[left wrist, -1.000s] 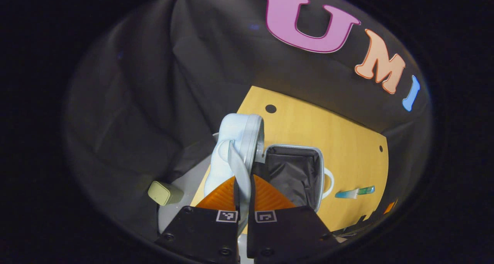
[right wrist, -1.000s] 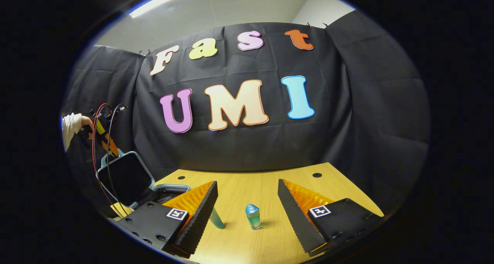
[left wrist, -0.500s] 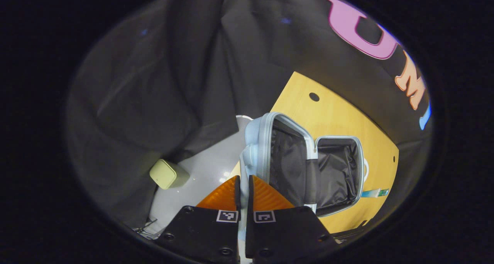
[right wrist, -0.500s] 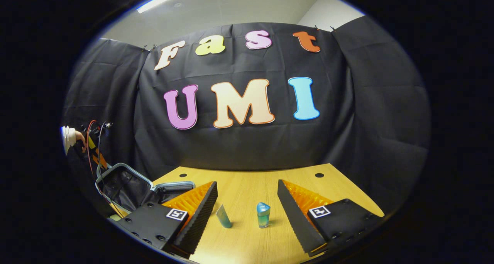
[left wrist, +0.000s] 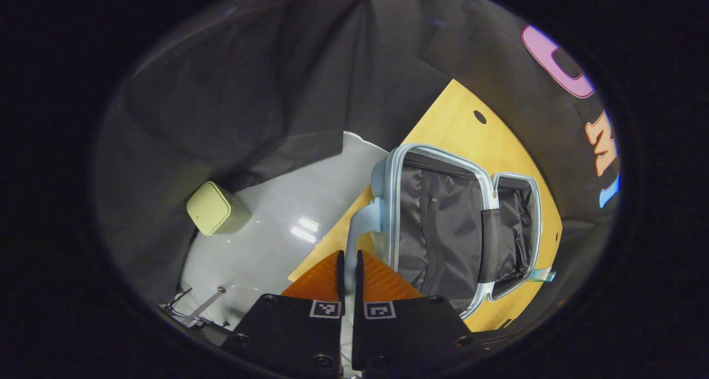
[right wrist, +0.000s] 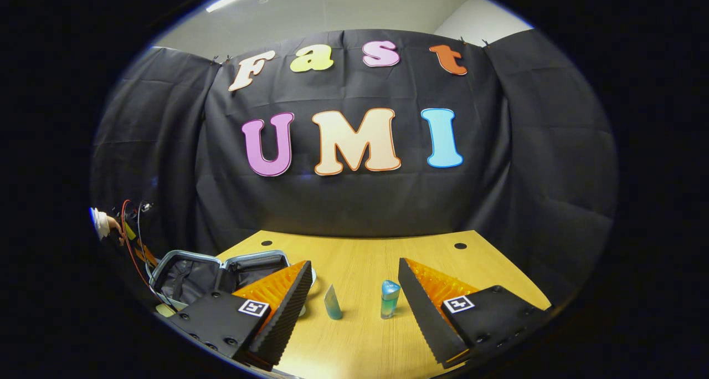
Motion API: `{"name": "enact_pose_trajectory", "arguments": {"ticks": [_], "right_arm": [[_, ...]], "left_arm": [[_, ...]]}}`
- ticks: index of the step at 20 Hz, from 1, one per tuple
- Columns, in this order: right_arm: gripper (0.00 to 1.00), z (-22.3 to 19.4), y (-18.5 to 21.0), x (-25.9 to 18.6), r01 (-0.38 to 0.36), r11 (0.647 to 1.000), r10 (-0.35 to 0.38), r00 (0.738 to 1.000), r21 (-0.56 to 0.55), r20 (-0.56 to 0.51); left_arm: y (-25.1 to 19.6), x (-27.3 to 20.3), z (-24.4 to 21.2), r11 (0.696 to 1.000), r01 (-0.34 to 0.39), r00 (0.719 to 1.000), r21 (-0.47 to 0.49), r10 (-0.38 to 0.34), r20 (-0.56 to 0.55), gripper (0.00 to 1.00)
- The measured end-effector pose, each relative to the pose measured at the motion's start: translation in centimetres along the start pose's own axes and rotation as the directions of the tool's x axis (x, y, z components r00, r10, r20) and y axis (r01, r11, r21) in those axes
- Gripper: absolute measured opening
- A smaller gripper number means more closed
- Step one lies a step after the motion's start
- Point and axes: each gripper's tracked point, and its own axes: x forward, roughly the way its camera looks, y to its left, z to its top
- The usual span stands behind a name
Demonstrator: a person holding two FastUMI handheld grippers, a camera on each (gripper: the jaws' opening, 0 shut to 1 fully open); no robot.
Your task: First open the suitcase, pack the skin care products into it, and then close the suitcase.
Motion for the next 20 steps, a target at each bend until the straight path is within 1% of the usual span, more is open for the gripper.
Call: {"name": "enact_pose_trajectory", "arguments": {"ticks": [1,2,3,5,6,7,8,9,10,11,12,13,17,20], "right_arm": [[0.98,-0.1,0.2,-0.1,-0.001,1.000,0.001,1.000,-0.006,0.000],[0.98,-0.1,0.3,-0.2,-0.002,1.000,0.002,1.000,-0.013,-0.001],[0.98,-0.3,0.4,-0.2,-0.003,1.000,0.003,1.000,-0.019,-0.003],[0.98,-0.6,0.5,-0.3,-0.007,1.000,0.006,1.000,-0.023,-0.011],[0.96,-0.6,0.4,-0.2,-0.009,1.000,0.009,1.000,-0.023,-0.012],[0.96,-0.7,0.3,-0.1,-0.010,1.000,0.010,1.000,-0.023,-0.013],[0.96,-0.7,0.3,0.0,-0.011,1.000,0.011,1.000,-0.023,-0.014],[0.96,-0.8,0.1,0.1,-0.013,1.000,0.013,1.000,-0.022,-0.014],[1.00,-1.0,-0.1,0.3,-0.014,1.000,0.014,1.000,-0.021,-0.018],[0.98,-1.3,-0.4,0.6,-0.016,1.000,0.016,1.000,-0.021,-0.025],[0.98,-1.5,-0.8,0.8,-0.017,1.000,0.017,0.999,-0.021,-0.031],[0.98,-1.8,-1.1,1.1,-0.020,1.000,0.019,0.999,-0.022,-0.035],[0.98,-2.4,-2.6,2.3,-0.049,0.998,0.047,0.998,-0.036,-0.052],[0.98,-3.1,-4.1,3.7,-0.074,0.997,0.071,0.995,-0.039,-0.068]], "left_arm": [[0.6,0.0,0.0,1.000,-0.011,1.000,0.012,0.011,0.009,0.05],[0.6,-0.4,0.3,1.000,-0.015,1.000,0.025,0.014,0.019,0.00],[0.5,-0.2,0.1,1.000,0.002,1.000,0.029,-0.002,0.028,0.10],[0.0,-0.5,0.3,0.999,0.010,0.998,0.050,-0.013,0.060,0.55],[0.1,-0.4,0.6,0.997,-0.011,0.997,0.073,0.005,0.082,0.77],[0.7,-1.0,1.0,0.994,-0.038,0.993,0.102,0.026,0.112,0.99],[1.0,-1.3,1.4,0.988,-0.068,0.988,0.142,0.047,0.144,0.95],[0.9,-1.7,1.9,0.979,-0.089,0.981,0.186,0.054,0.184,0.97],[0.2,-2.0,2.0,0.968,-0.097,0.976,0.232,0.046,0.215,0.97],[-0.5,-2.6,2.1,0.957,-0.097,0.972,0.272,0.032,0.233,0.96],[-1.6,-3.1,2.0,0.949,-0.085,0.970,0.305,0.008,0.244,0.96],[-2.9,-3.6,1.7,0.942,-0.063,0.969,0.329,-0.021,0.247,0.96],[-9.6,-5.0,-1.0,0.910,0.061,0.962,0.411,-0.164,0.220,0.96],[-15.2,-4.9,-3.7,0.869,0.133,0.951,0.476,-0.246,0.184,0.96]]}}
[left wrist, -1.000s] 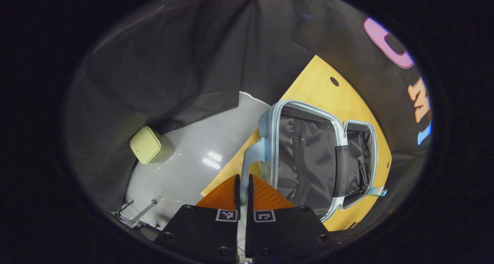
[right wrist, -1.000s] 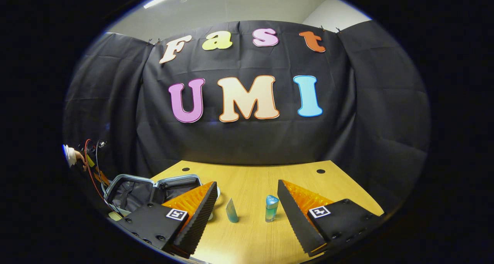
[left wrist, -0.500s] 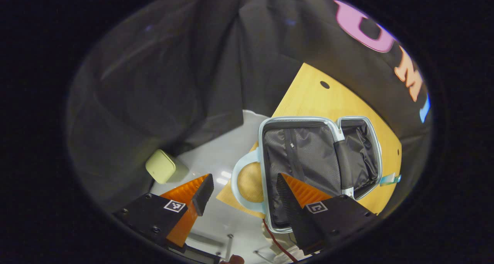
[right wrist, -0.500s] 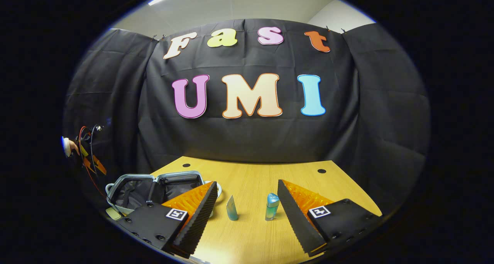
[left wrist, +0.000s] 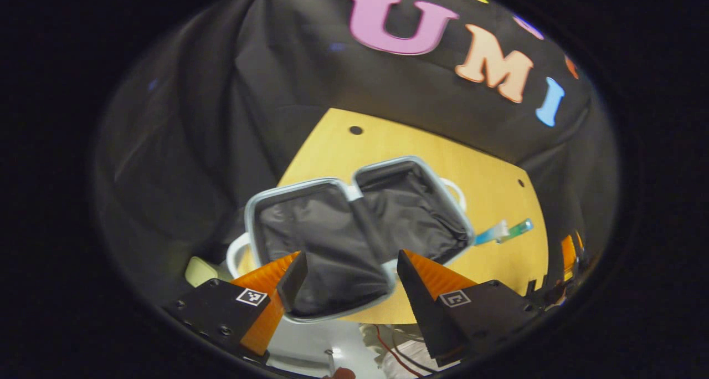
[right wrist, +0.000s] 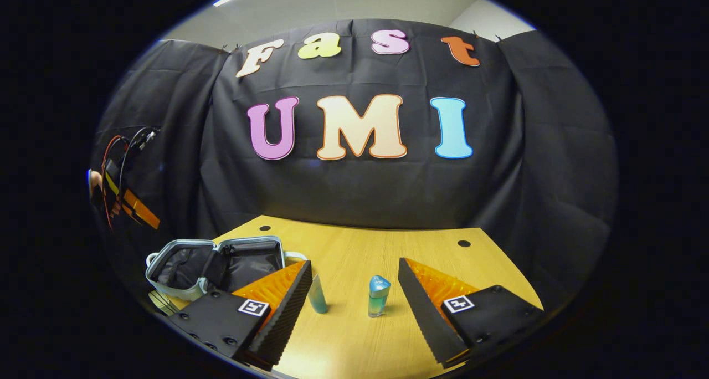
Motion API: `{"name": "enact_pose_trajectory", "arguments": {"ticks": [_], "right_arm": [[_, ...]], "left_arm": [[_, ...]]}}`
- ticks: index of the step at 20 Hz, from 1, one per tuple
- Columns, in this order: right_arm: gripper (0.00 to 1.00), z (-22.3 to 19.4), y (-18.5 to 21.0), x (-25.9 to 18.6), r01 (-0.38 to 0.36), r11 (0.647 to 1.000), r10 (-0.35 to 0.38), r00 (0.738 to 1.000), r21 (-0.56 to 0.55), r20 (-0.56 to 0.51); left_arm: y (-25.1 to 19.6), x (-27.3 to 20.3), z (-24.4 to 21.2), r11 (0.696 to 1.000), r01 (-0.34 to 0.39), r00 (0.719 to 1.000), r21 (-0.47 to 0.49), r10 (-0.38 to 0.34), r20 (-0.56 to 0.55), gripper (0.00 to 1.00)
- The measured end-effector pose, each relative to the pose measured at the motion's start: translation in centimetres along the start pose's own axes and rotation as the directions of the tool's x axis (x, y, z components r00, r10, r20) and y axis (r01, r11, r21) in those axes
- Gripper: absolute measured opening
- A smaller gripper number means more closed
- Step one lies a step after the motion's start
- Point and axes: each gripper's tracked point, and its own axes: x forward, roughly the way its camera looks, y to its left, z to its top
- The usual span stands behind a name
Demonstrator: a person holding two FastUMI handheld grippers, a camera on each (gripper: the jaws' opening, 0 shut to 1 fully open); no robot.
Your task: First open the suitcase, pack the skin care products into it, and then close the suitcase.
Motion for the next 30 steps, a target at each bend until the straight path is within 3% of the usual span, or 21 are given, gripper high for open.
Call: {"name": "enact_pose_trajectory", "arguments": {"ticks": [6,10,14,18,24,26,29,30], "right_arm": [[0.96,-3.1,-3.3,3.6,-0.074,0.997,0.075,0.994,0.024,-0.080],[0.98,-5.1,-5.5,6.6,-0.119,0.993,0.119,0.985,0.007,-0.128],[0.98,-7.7,-6.2,9.2,-0.168,0.986,0.168,0.970,0.017,-0.176],[0.99,-10.0,-6.2,10.6,-0.214,0.977,0.213,0.953,0.019,-0.214],[0.98,-12.8,-6.3,11.1,-0.246,0.969,0.241,0.936,0.014,-0.258],[0.98,-13.5,-6.9,11.0,-0.242,0.970,0.237,0.932,0.017,-0.274],[0.98,-14.4,-7.8,10.7,-0.232,0.973,0.225,0.931,0.010,-0.286],[0.98,-14.6,-8.0,10.7,-0.230,0.973,0.223,0.930,0.012,-0.291]], "left_arm": [[-15.3,3.1,-2.3,0.970,0.203,0.979,0.132,-0.199,-0.043,0.96],[-21.0,7.2,-3.6,0.956,0.239,0.971,0.168,-0.235,-0.041,0.96],[-26.2,12.3,-3.4,0.955,0.247,0.963,0.163,-0.260,0.066,0.96],[-29.2,17.2,-4.4,0.962,0.260,0.953,0.083,-0.269,0.139,0.96],[-29.6,22.6,-5.4,0.980,0.180,0.965,0.089,-0.194,0.179,0.94],[-29.9,23.8,-5.7,0.982,0.175,0.967,0.075,-0.186,0.177,0.86],[-29.8,25.1,-5.8,0.986,0.154,0.970,0.068,-0.164,0.181,0.61],[-29.8,25.5,-5.7,0.987,0.148,0.971,0.060,-0.156,0.183,0.60]]}}
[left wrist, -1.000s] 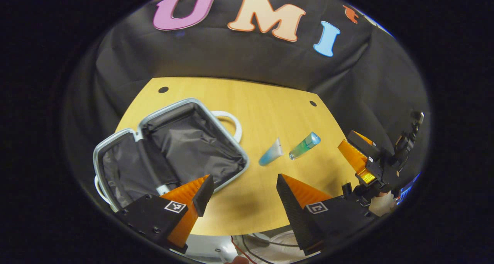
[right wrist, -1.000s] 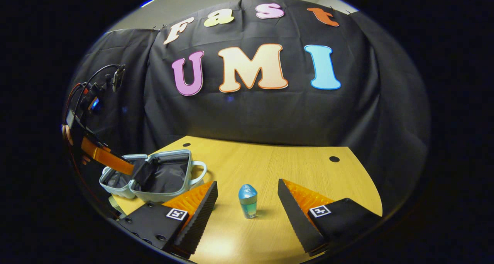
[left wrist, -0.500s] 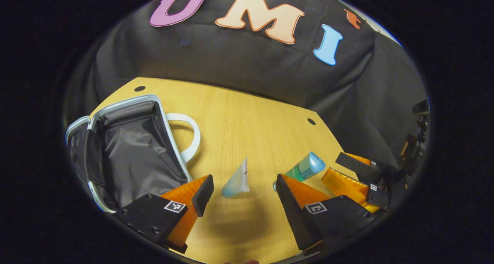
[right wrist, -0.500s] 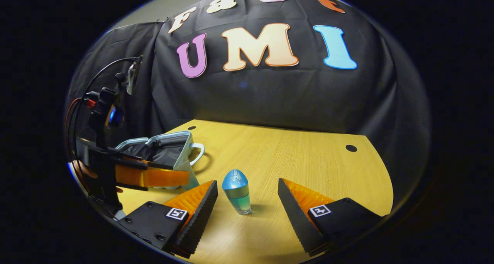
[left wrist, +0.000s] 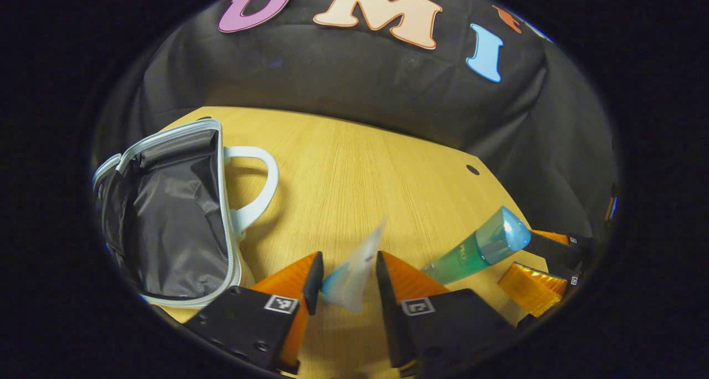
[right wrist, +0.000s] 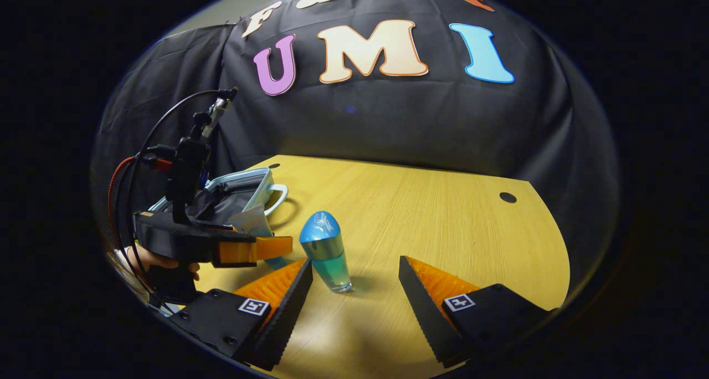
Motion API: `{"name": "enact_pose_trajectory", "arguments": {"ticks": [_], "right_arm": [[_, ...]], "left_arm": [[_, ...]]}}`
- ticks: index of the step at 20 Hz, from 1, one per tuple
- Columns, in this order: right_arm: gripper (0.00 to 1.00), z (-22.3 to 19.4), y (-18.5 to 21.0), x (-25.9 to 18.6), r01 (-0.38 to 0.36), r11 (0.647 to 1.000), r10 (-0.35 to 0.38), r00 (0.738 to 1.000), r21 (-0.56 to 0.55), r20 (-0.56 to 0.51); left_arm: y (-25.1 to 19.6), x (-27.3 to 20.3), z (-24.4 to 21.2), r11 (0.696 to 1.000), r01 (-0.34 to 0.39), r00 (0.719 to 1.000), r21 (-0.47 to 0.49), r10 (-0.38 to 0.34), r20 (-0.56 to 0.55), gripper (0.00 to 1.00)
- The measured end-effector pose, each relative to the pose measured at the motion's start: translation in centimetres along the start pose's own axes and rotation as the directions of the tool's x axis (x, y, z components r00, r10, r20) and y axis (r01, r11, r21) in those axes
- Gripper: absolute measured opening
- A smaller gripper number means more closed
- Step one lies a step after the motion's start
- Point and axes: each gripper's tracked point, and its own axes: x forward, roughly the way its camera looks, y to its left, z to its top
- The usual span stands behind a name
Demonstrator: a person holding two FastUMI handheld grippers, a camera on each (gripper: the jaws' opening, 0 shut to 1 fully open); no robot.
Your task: First open the suitcase, pack the skin care products into it, and then close the suitcase.
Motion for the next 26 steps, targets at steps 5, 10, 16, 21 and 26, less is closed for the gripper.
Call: {"name": "enact_pose_trajectory", "arguments": {"ticks": [5,10,16,21,26], "right_arm": [[0.98,-0.4,-0.2,0.5,-0.008,1.000,0.008,1.000,0.005,-0.011],[0.98,-0.3,1.1,1.5,-0.037,0.999,0.037,0.999,0.014,-0.015],[0.98,-0.3,3.4,3.4,-0.084,0.996,0.085,0.996,0.028,-0.023],[0.98,-0.2,4.3,6.5,-0.087,0.996,0.088,0.996,0.027,-0.011],[0.98,-0.6,4.2,8.6,-0.068,0.997,0.069,0.998,0.039,-0.008]], "left_arm": [[-0.7,-0.6,0.1,0.999,0.026,1.000,-0.034,-0.027,-0.010,0.23],[-1.3,-3.6,2.8,0.997,0.064,0.998,-0.042,-0.063,0.021,0.20],[1.8,-9.6,8.3,0.996,0.043,0.995,-0.077,-0.036,0.089,0.20],[9.7,-12.3,9.8,0.982,-0.054,0.996,-0.181,0.066,0.061,0.19],[17.1,-12.2,5.1,0.945,-0.162,0.981,-0.285,0.123,-0.151,0.20]]}}
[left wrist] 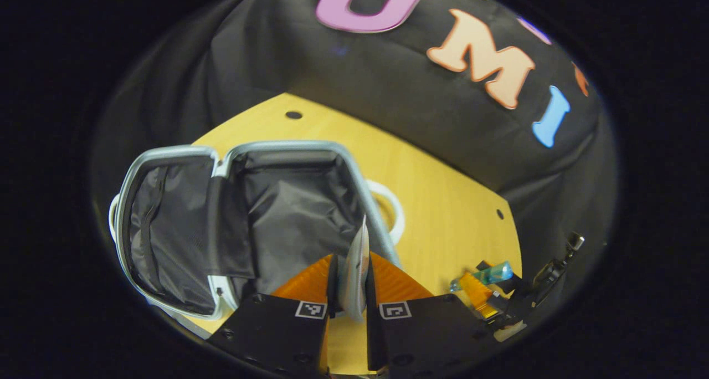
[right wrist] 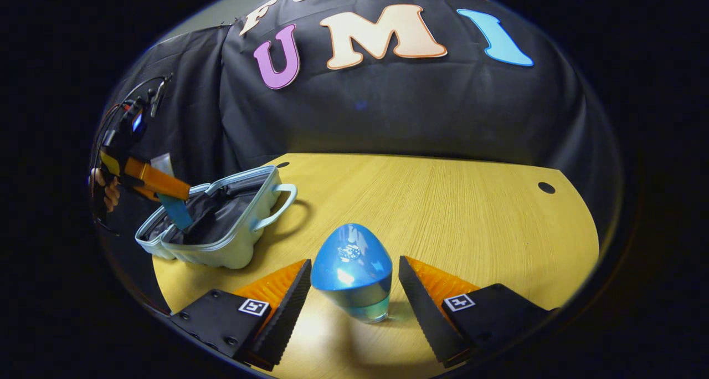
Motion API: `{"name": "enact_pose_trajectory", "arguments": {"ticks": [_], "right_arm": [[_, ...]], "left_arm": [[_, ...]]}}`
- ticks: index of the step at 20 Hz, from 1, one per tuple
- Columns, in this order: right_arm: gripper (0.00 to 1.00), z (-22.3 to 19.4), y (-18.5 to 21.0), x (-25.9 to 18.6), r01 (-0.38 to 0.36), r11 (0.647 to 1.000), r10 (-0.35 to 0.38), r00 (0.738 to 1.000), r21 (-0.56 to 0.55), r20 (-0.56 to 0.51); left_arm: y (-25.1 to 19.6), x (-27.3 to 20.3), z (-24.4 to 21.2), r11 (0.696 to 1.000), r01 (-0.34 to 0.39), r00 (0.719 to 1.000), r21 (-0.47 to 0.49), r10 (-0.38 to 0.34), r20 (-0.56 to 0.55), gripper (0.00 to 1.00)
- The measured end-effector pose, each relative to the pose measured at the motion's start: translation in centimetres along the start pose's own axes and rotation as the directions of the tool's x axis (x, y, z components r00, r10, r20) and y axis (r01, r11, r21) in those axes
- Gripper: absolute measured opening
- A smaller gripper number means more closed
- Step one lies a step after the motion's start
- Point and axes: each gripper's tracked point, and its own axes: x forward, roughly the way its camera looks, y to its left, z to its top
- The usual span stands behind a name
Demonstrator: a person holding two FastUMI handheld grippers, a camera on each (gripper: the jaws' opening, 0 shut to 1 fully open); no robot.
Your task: First open the suitcase, pack the skin care products into it, and then close the suitcase.
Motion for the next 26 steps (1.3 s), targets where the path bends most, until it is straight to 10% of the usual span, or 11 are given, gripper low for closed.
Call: {"name": "enact_pose_trajectory", "arguments": {"ticks": [8,14,18,26], "right_arm": [[0.94,-1.3,0.0,1.6,0.017,0.999,-0.018,1.000,-0.040,-0.022],[0.71,-1.9,-1.1,2.5,0.064,0.998,-0.064,0.997,-0.010,-0.047],[0.53,-1.9,-1.3,2.5,0.070,0.997,-0.070,0.996,-0.011,-0.057],[0.51,-0.3,-0.5,0.6,0.090,0.996,-0.090,0.994,-0.003,-0.067]], "left_arm": [[5.2,3.1,-3.9,0.994,-0.073,0.965,-0.080,0.051,-0.258,0.24],[4.4,3.1,-2.2,0.997,-0.064,0.977,-0.043,0.054,-0.205,0.96],[3.5,1.2,-1.8,0.997,-0.063,0.983,-0.033,0.056,-0.173,0.97],[2.8,-4.0,-2.0,0.997,-0.038,0.991,-0.072,0.028,-0.128,0.94]]}}
